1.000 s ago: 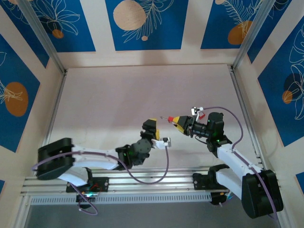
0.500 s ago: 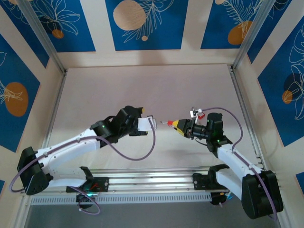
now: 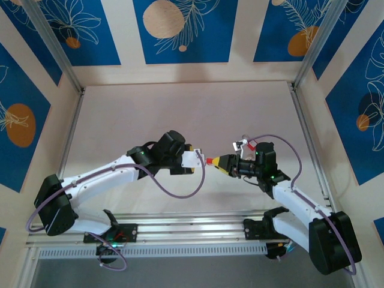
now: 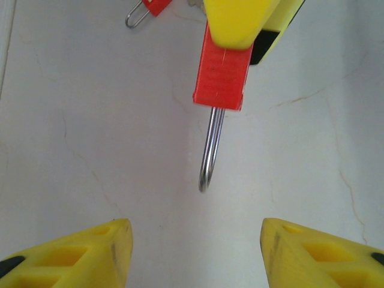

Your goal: Unlock with the key

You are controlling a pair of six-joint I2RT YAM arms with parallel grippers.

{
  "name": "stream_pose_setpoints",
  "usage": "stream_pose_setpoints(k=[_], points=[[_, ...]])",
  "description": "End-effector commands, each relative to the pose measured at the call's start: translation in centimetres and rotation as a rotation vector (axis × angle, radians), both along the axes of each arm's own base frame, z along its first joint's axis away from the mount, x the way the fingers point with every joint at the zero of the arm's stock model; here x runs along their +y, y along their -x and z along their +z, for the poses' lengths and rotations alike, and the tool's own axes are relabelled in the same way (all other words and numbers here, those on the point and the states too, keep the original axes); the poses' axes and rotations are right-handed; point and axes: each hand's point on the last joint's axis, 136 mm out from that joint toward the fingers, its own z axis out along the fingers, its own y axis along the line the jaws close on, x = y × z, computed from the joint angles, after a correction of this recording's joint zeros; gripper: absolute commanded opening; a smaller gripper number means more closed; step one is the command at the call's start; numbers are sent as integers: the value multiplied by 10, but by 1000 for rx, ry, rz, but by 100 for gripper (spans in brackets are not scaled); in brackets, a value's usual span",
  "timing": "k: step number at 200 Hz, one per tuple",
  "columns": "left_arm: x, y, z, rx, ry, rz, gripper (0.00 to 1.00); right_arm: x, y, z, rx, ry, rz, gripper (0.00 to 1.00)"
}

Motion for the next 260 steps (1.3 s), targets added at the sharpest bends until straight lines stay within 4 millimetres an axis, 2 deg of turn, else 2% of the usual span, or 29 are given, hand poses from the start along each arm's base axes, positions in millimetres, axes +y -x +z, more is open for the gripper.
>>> stream_pose_setpoints(k=[1, 36, 53, 67, 99, 123, 164, 260], points=[[-13, 0, 8, 16, 44, -33, 56, 7, -1, 13, -54, -6, 38, 28], [-20, 4, 0, 27, 24, -70, 51, 12, 1, 15, -54, -19, 57, 28], [-24, 3, -1, 29, 34, -72, 45, 14, 2, 15, -51, -21, 64, 28], [-26, 2, -4, 31, 28, -70, 35, 15, 3, 15, -50, -24, 67, 28], [-28, 1, -8, 31, 27, -67, 25, 19, 5, 18, -51, -34, 76, 28], [-29, 1, -9, 31, 28, -66, 23, 19, 4, 21, -52, -44, 72, 28], [-29, -2, -9, 1, 25, -58, 12, 20, 3, 22, -46, -51, 72, 28], [-14, -7, -3, -96, 10, -32, 9, 15, 3, 19, -37, -44, 45, 27]])
